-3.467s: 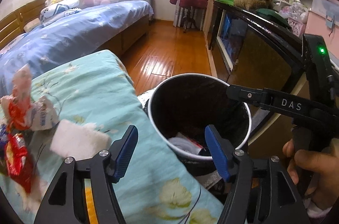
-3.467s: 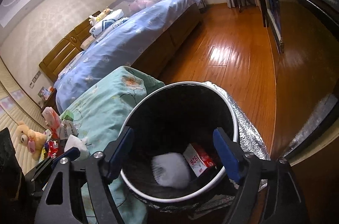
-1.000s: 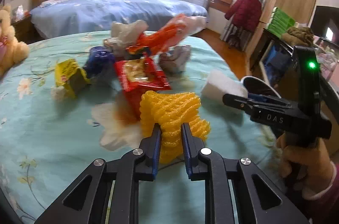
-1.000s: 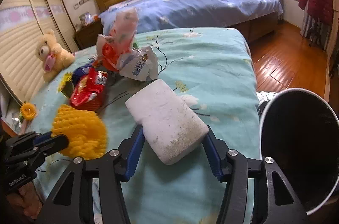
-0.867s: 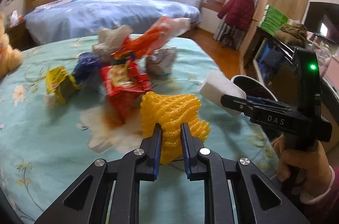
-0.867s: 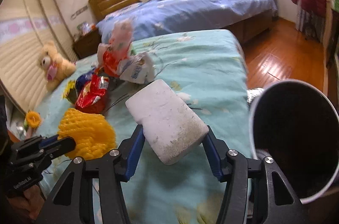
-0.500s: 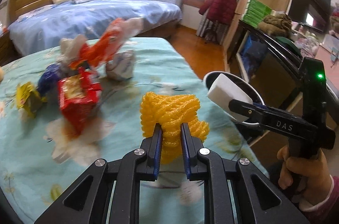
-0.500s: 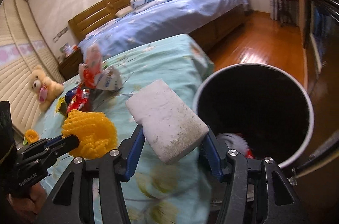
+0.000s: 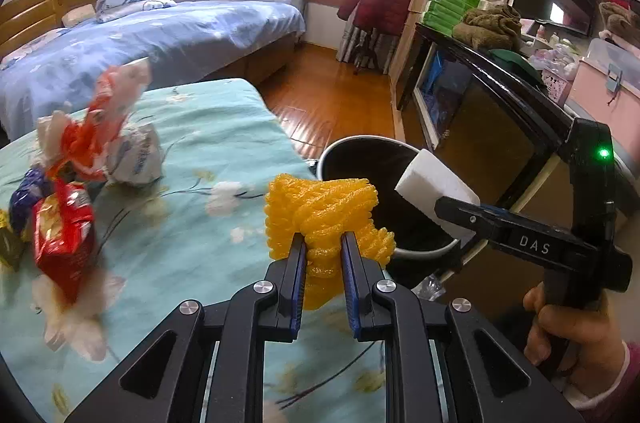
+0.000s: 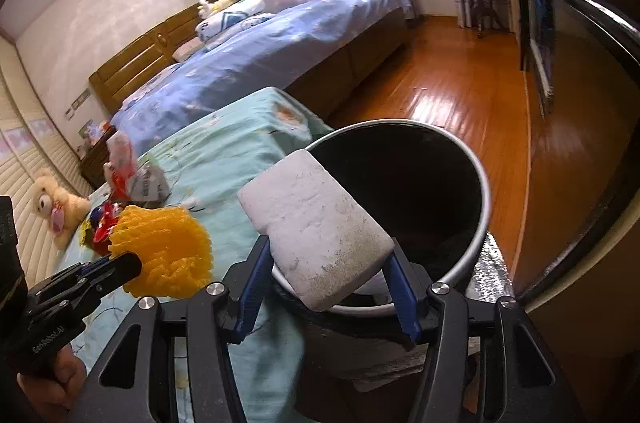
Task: Collect trash
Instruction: 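Move both held items over the bin and release them inside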
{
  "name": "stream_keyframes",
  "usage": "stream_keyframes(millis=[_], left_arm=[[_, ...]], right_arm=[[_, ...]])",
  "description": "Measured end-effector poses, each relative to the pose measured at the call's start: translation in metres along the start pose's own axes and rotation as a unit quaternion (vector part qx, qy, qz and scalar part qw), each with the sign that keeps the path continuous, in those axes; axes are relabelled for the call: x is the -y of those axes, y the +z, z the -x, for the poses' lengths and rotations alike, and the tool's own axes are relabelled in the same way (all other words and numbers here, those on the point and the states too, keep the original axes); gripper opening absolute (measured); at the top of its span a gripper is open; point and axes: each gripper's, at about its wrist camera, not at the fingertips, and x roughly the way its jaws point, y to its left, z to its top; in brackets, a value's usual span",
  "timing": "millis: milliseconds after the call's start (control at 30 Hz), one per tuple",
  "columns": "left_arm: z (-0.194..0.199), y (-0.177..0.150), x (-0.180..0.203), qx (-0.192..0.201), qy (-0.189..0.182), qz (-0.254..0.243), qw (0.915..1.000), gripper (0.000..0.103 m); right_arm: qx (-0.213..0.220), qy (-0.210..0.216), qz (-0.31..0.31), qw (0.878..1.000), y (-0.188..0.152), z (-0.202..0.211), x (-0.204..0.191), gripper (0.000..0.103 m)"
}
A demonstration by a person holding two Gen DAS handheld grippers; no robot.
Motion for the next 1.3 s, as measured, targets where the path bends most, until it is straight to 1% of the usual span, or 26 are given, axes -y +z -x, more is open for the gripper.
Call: stream_keyframes(millis=[233,400,700,967,1300], left_arm=[[-0.021,0.014,0.007,-0.006,-0.004,-0.003,1.0,0.016],[-0.036,0.019,0.016,-0.013,-0.001,-0.005,0.9999,0.016],[-0.062,0.032,0.028,-0.022,-0.005,-0.013,0.9997,0.016],[-0.082,0.044,0.032,-0.033,-0.014,-0.016,0.9992,0.017],[-0.103,0.049,0.042,-0.045,-0.012,-0.028,0.9985,0.017]], right_arm=[[-0.001,-0.012,-0.013,1.0,0.007,-0.004,0.016,0.057],[-0.003,-0.019,-0.018,1.0,0.011,-0.007,0.025,0.058],[-0.015,-0.031,-0.021,0.999,0.019,-0.017,0.035,0.059],[-0.024,-0.029,-0.033,0.999,0.027,-0.025,0.046,0.06],[-0.035,-0.029,-0.039,0.998,0.033,-0.033,0.054,0.06]])
